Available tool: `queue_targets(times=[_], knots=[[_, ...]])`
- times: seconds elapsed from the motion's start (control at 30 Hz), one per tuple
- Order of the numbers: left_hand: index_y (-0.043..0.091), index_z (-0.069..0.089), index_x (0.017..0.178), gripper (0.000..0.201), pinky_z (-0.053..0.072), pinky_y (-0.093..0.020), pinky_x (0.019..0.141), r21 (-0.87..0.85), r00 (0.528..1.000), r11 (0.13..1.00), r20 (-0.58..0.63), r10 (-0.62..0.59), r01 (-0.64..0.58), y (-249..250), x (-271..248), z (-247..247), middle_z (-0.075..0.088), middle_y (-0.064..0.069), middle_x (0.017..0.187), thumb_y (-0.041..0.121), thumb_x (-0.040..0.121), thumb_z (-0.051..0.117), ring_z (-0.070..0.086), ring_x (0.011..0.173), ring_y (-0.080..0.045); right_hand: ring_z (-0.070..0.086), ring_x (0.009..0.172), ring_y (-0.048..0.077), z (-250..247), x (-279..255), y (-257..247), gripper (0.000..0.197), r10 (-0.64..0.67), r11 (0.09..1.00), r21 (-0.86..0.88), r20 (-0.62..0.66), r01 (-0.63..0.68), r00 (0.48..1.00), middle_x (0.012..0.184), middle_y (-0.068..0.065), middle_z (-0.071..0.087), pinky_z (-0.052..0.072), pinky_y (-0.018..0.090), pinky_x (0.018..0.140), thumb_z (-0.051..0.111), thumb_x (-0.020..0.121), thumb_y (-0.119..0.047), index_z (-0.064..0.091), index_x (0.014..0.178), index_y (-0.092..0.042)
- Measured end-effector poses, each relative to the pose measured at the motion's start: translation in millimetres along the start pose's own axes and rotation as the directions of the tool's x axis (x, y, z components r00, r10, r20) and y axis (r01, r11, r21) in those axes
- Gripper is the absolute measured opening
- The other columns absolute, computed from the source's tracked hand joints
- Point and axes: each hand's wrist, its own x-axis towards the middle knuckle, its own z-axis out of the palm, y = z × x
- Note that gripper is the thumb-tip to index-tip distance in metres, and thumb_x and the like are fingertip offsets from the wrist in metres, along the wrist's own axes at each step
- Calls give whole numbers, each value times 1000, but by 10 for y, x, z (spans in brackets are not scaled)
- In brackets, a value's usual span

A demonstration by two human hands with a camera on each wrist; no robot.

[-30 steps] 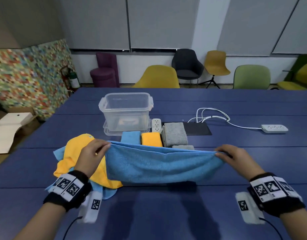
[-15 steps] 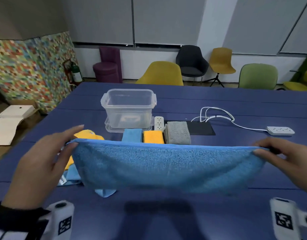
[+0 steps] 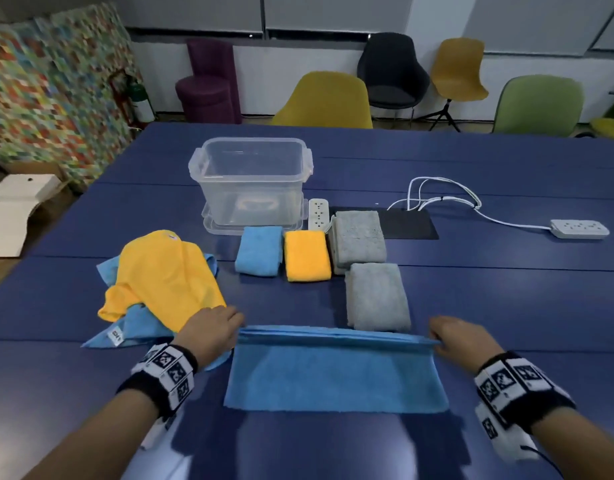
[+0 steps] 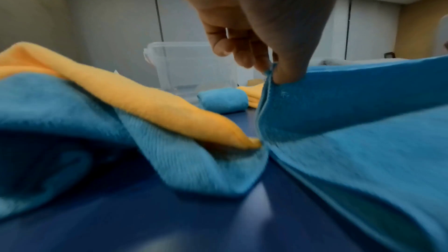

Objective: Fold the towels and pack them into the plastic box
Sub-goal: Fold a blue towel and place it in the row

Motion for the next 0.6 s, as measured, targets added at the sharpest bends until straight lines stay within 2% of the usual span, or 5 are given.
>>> queue_targets(times=[0.1, 0.17, 0.23, 0.3, 0.6], knots=[[28, 35, 79, 38, 33, -17, 42, -11, 995, 995, 22, 100, -100, 188, -183, 152, 54, 10, 62, 25, 57, 66, 51, 47, -10, 63, 56, 14, 283, -181, -9, 44, -85, 996, -3, 227, 89, 970, 69, -4, 61, 23, 23, 45, 85, 39, -25, 52, 68, -21], [29, 31, 77, 37, 34, -16, 42, 11, 985, 988, 83, 152, -153, 333, -297, 281, 53, 12, 59, 26, 53, 59, 50, 45, -8, 56, 41, 9, 393, -268, -96, 50, -99, 987, -105, 182, 119, 978, 57, -6, 58, 15, 21, 43, 83, 20, -27, 56, 61, -20], [28, 30, 77, 58, 33, -16, 41, -46, 978, 989, 151, 146, -140, 433, -342, 341, 51, 12, 58, 26, 37, 72, 48, 44, -8, 66, 76, 17, 447, -336, -172, 32, -163, 964, -178, 194, 198, 967, 92, 3, 65, 27, 26, 55, 70, 63, -20, 59, 92, -12], [27, 31, 77, 69, 31, -17, 39, -80, 982, 992, 152, 109, -98, 482, -355, 336, 50, 12, 57, 24, 28, 78, 47, 42, -8, 59, 102, 26, 563, -322, -161, 31, -112, 978, -153, 190, 143, 975, 118, 5, 56, 29, 29, 67, 42, 84, -10, 47, 115, -10], [27, 46, 117, 105, 15, -20, 49, 30, 985, 996, 149, 82, -88, 597, -461, 483, 52, 5, 59, 9, 21, 85, 42, 34, -15, 61, 104, 24, 814, -441, -234, 45, -26, 994, -97, 163, 43, 986, 125, 3, 54, 33, 29, 66, 44, 88, -12, 39, 132, -16]])
